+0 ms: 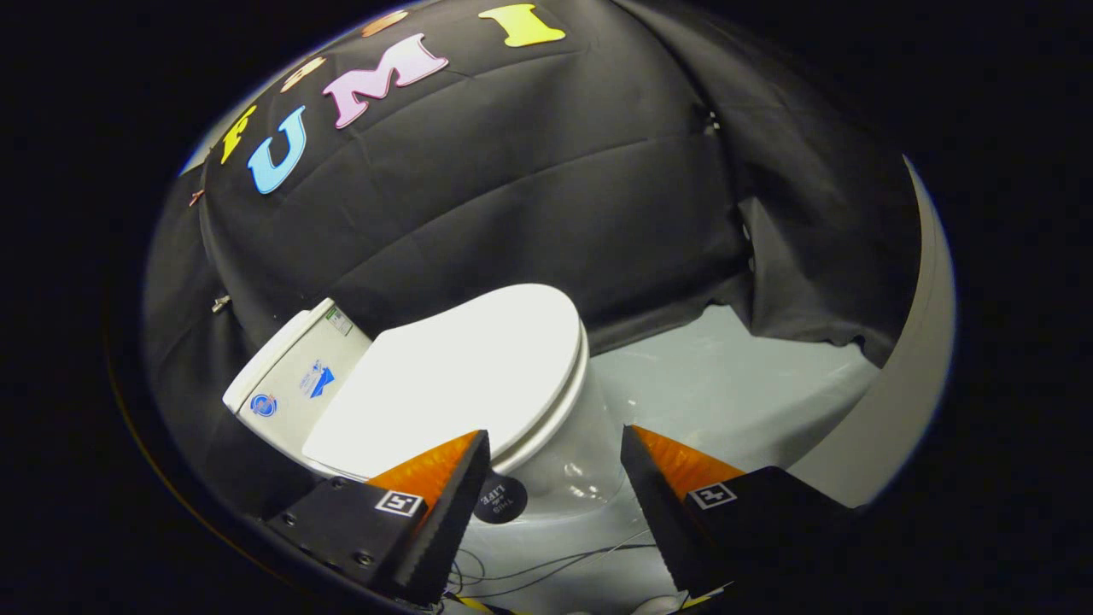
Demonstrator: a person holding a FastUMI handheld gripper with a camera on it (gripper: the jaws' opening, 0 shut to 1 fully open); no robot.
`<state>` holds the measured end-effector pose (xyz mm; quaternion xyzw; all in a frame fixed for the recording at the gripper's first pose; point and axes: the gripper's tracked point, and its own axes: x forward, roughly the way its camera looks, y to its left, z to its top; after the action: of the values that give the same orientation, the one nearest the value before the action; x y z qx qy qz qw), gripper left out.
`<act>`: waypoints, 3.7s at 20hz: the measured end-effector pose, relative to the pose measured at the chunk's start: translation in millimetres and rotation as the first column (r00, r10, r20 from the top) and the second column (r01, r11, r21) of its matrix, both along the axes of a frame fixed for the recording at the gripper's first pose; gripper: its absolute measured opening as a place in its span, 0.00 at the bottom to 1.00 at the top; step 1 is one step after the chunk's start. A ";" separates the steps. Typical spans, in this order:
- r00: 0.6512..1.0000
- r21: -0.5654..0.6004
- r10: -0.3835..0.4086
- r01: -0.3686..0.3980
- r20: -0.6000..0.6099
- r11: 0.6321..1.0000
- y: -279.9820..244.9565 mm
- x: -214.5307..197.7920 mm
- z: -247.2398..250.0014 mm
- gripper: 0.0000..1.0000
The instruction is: Open the toilet lid.
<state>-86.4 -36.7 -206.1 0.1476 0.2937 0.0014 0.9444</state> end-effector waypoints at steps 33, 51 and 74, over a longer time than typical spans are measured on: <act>0.958 0.563 -0.068 0.221 -0.280 0.796 44.7 -10.4 -25.1 0.05; 0.973 0.441 -0.077 0.167 -0.215 0.882 90.1 -4.3 71.9 0.05; 0.988 0.063 -0.051 0.061 -0.143 0.996 219.5 8.8 178.1 0.05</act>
<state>-77.5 182.8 -28.1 0.1874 0.3555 -0.0257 0.9153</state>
